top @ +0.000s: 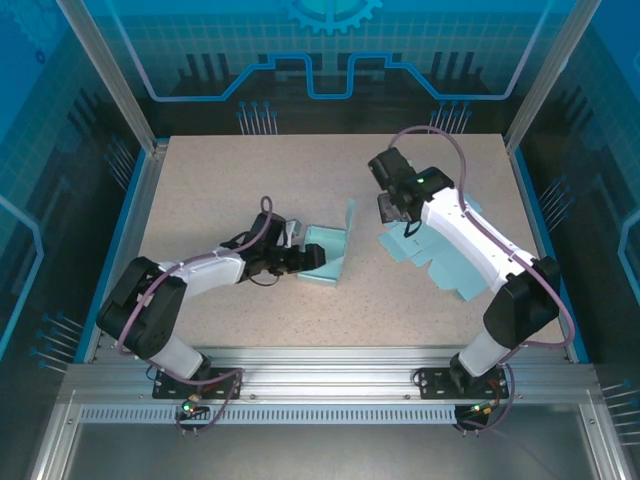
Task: Fold the paper box
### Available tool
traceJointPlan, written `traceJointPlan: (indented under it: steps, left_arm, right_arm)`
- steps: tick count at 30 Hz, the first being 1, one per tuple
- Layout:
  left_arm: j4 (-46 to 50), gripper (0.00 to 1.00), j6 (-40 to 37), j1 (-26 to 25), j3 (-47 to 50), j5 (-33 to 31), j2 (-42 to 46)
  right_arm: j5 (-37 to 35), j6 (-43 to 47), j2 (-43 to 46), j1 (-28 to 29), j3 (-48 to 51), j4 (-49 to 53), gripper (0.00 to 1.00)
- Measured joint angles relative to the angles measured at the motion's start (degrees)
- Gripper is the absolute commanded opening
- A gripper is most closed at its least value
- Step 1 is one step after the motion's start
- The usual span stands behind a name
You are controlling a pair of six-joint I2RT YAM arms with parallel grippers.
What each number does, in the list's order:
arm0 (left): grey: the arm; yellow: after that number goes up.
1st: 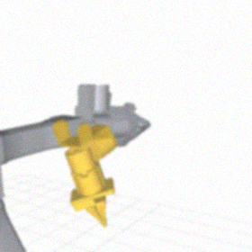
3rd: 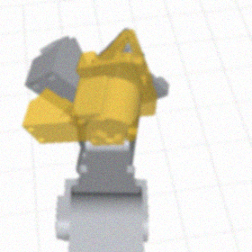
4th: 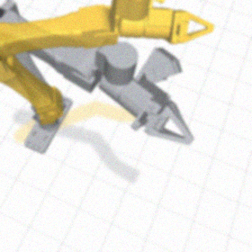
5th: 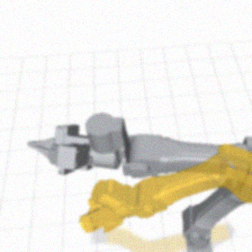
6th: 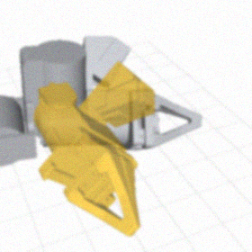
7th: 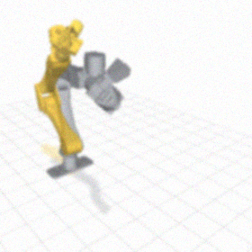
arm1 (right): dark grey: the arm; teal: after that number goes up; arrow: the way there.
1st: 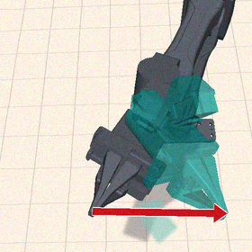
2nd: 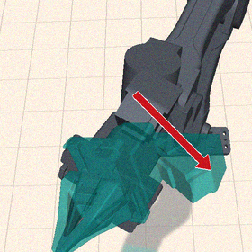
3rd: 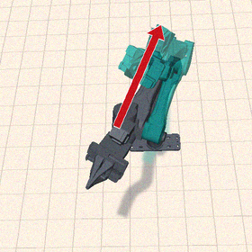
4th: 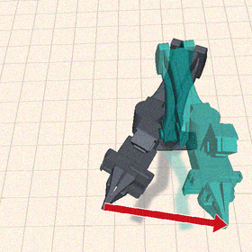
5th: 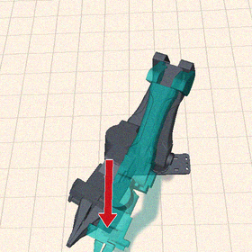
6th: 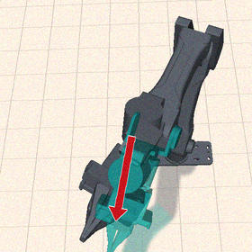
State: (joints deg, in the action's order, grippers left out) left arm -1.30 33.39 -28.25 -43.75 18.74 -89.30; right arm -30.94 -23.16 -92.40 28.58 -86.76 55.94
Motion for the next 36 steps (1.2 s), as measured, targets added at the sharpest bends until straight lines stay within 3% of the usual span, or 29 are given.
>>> traceJointPlan:
  steps: [9, 15, 19, 23, 26, 32, 36]
  left_arm:
    - [-16.48, 0.94, 10.14, -3.43, 5.68, 9.49, -0.13]
    - [-19.47, 0.90, 12.15, -2.62, 8.74, 8.09, 1.20]
    - [-11.13, 0.86, 8.04, -1.03, 7.82, 0.70, 8.00]
    - [-0.50, 0.84, -0.22, 0.39, 2.21, -10.19, 14.34]
    - [2.16, 0.80, -6.43, 2.58, -0.50, -15.17, 15.87]
    - [2.60, 0.72, -13.25, 7.58, -0.79, -15.63, 11.04]
    - [3.21, 0.66, -16.06, 7.67, -2.19, -14.40, 5.38]
  right_arm:
    - [11.32, 0.72, -7.34, -2.73, 0.76, -7.58, 0.67]
    - [16.76, 4.79, -15.41, -2.78, -1.68, -10.67, 0.67]
    - [21.33, 7.78, -18.45, -2.78, -5.25, -11.80, 0.67]
    - [27.10, 10.47, -21.31, -2.78, -10.03, -13.20, 0.67]
    - [30.91, 11.69, -24.63, -2.78, -15.34, -13.25, 0.66]
    - [28.35, 11.43, -29.90, -3.04, -25.16, -9.73, 0.65]
    - [20.68, 7.50, -25.73, -4.83, -21.99, -7.50, 0.66]
